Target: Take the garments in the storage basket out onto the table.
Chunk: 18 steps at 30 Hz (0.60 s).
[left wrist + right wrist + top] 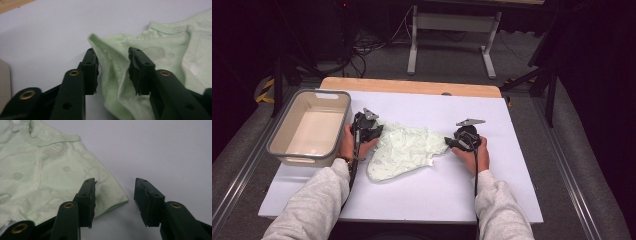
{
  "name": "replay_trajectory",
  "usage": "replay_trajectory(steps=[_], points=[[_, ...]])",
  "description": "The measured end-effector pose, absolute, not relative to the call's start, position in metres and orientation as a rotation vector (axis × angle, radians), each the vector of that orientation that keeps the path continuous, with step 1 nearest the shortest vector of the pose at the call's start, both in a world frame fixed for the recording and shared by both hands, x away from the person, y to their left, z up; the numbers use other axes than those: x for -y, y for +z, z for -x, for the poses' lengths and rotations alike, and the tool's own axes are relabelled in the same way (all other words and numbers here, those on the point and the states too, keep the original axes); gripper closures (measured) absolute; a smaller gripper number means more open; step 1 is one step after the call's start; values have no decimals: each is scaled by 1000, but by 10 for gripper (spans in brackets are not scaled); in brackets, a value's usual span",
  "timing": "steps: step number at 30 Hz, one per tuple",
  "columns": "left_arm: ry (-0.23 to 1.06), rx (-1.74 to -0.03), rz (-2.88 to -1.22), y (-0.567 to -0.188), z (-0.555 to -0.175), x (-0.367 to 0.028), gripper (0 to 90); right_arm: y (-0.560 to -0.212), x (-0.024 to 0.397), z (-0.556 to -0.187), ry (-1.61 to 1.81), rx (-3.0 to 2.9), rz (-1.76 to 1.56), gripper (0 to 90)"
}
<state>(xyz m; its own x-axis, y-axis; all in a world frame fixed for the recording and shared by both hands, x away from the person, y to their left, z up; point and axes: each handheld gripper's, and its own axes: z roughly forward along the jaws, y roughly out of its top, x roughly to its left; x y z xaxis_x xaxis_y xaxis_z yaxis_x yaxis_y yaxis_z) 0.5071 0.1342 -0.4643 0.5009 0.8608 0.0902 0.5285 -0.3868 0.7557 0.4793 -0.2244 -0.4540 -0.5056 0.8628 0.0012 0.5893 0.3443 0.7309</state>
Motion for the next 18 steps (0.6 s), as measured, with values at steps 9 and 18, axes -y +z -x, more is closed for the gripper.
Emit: replay_trajectory(steps=[9, 18], points=[[545, -1148, -2069, -463, -509, -139, 880, -451, 214, -470, 942, -2322, -1168, 872], [621, -1050, -2035, -427, -483, -137, 882, -409, 229, -456, 997, -2239, -1099, 874]])
